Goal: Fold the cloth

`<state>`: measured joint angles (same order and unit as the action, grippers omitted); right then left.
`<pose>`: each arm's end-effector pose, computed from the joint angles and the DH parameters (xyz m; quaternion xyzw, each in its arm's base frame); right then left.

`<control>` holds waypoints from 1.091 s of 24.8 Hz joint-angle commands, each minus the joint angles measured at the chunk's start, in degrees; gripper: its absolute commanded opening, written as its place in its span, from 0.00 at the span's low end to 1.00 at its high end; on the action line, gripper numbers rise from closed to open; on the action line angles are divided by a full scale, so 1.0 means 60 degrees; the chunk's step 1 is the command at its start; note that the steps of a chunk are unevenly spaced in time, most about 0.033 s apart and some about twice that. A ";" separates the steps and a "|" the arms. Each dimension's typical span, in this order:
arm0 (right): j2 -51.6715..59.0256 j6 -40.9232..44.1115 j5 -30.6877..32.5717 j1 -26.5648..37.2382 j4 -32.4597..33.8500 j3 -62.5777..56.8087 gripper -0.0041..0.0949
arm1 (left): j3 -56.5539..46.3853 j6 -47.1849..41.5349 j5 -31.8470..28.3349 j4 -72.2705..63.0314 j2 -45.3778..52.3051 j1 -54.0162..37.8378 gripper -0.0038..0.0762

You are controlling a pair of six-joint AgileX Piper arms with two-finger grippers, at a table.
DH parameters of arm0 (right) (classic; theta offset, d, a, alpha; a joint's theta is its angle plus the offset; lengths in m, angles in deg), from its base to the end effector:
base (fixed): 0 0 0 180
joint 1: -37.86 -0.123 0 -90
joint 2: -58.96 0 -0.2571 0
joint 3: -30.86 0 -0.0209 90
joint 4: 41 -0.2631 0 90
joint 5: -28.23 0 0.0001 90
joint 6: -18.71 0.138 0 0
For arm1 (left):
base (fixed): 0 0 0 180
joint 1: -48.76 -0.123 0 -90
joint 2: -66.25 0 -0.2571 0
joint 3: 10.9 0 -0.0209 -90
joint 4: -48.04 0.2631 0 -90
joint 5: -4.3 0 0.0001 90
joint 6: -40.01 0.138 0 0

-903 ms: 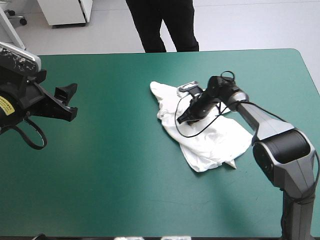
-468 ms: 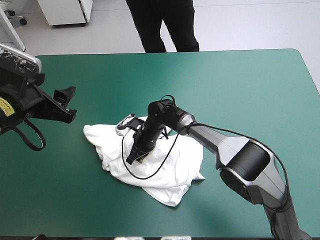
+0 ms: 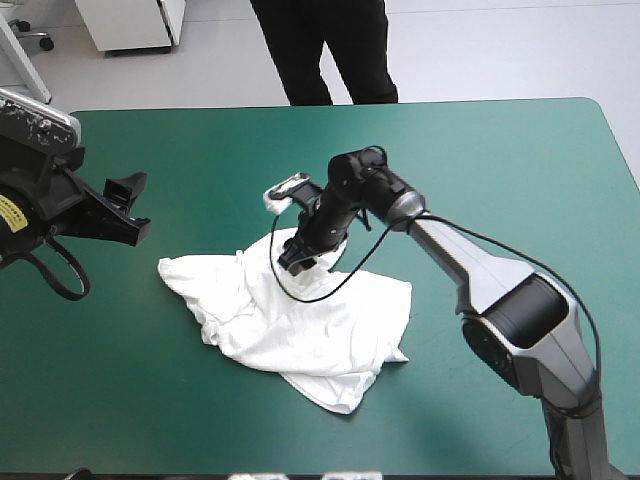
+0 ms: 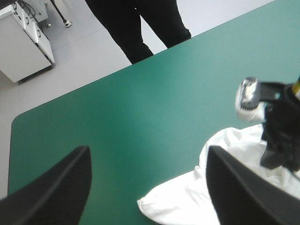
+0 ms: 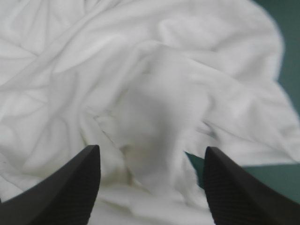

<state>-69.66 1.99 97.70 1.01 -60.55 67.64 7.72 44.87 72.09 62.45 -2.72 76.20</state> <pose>0.3489 0.3156 0.2130 -0.4088 0.8829 0.1920 0.1285 0.2064 -0.0713 0.4849 0.2185 0.8227 0.0217 0.5243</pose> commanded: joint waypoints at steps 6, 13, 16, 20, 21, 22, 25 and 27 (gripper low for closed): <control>0.3710 0.0526 0.0339 0.1237 0.1924 -0.0533 0.60 | 0.0062 -0.0507 0.0332 0.1713 -0.0215 0.0067 0.66; 0.6551 0.0986 0.0339 0.1945 0.3354 -0.3156 0.60 | -0.0536 -0.0699 0.0824 0.2875 -0.0912 0.0067 0.67; 0.7628 0.1172 0.0339 0.1981 0.3946 -0.4204 0.60 | -0.1168 -0.0898 0.0846 0.3694 -0.1245 0.0067 0.67; 0.9202 0.1855 0.0206 0.1981 0.4564 -0.5508 0.60 | -0.2400 -0.1337 0.0372 0.2882 -0.1633 -0.1188 0.67; 0.9364 0.1896 0.0225 0.1981 0.4559 -0.5637 0.60 | -0.2603 -0.1337 0.0181 0.2519 -0.1649 -0.1556 0.67; 0.9545 0.1939 0.0298 0.1981 0.4559 -0.5806 0.60 | -0.2883 -0.1176 -0.0315 0.1675 -0.1721 -0.2284 0.67; 0.9611 0.2051 0.0342 0.1981 0.4503 -0.5968 0.60 | -0.3028 -0.0616 -0.0964 -0.0093 -0.2338 -0.3501 0.67; 0.9611 0.2178 0.0340 0.1981 0.4444 -0.5968 0.60 | -0.3028 -0.0507 -0.1248 -0.0458 -0.3229 -0.3872 0.67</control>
<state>-13.04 14.43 99.81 12.45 -34.22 30.81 -11.72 41.16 68.35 61.62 -19.83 54.32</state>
